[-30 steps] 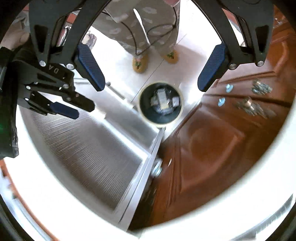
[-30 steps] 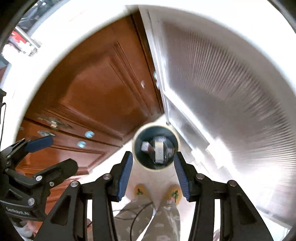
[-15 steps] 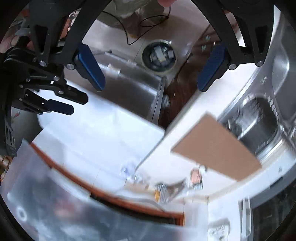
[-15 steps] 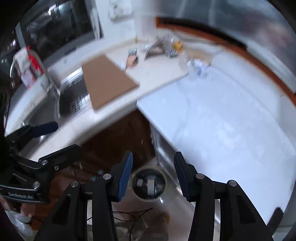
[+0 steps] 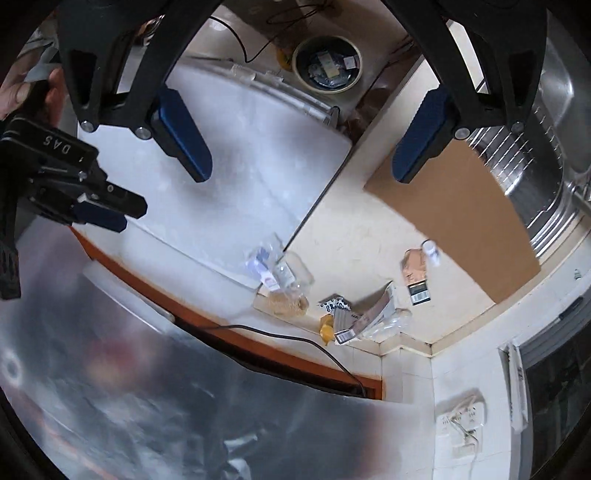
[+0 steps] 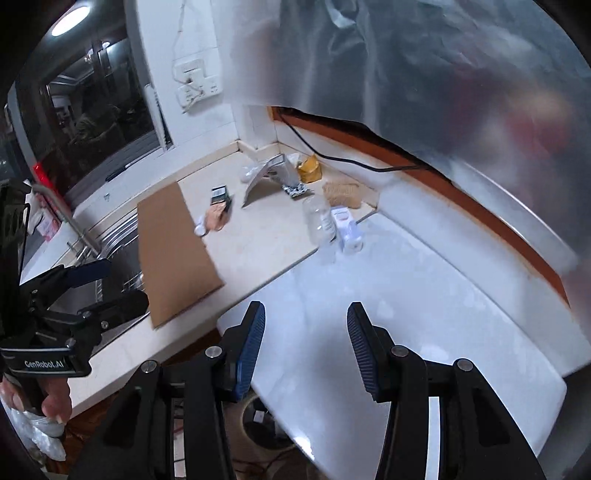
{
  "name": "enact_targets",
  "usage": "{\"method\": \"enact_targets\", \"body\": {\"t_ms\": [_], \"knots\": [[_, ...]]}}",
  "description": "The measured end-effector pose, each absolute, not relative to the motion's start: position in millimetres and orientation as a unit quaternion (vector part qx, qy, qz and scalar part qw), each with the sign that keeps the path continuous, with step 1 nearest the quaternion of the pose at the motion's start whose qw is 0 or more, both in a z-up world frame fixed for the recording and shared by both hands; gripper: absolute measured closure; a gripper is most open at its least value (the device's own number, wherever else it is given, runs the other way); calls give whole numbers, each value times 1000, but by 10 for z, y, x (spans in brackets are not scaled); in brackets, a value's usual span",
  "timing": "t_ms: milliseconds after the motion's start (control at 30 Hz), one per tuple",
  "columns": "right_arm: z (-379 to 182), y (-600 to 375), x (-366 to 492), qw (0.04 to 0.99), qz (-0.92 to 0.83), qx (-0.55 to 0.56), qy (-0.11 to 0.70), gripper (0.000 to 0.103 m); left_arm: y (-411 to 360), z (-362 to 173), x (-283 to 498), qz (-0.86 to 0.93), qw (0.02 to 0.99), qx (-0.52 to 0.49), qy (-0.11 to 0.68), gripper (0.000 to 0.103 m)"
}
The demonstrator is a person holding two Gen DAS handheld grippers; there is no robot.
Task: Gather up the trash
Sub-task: 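Move both tools back to the counter toward the bottle and white box, then grasp the white-and-blue box with the right gripper while the left grasps the clear bottle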
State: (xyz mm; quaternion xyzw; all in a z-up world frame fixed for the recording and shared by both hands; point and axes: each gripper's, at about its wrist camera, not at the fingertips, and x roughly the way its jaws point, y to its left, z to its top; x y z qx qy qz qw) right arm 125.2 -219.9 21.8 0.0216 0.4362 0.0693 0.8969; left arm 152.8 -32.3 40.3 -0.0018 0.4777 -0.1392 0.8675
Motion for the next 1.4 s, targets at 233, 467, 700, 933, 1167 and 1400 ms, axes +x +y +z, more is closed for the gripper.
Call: {"method": "enact_targets", "body": {"t_ms": [233, 467, 700, 933, 1167, 1400], "knots": [[-452, -2741, 2307, 875, 77, 39, 476, 56, -739, -153, 2389, -128, 852, -11, 507, 6], [-1215, -2997, 3302, 850, 94, 46, 516, 56, -968, -882, 3090, -98, 834, -10, 542, 6], [-1793, -2786, 3792, 832, 120, 28, 540, 56, -955, -1385, 3474, -75, 816, -19, 572, 10], [-2111, -2603, 4033, 824, 136, 13, 550, 56, -903, -1559, 3644, -67, 808, -38, 585, 10], [-2142, -2623, 4005, 836, 151, 15, 528, 65, -1018, -1625, 3825, -74, 804, -49, 588, 10], [-2067, -2890, 3876, 846, 124, 48, 516, 66, -1111, -1802, 4054, -59, 798, -61, 596, 10]]}}
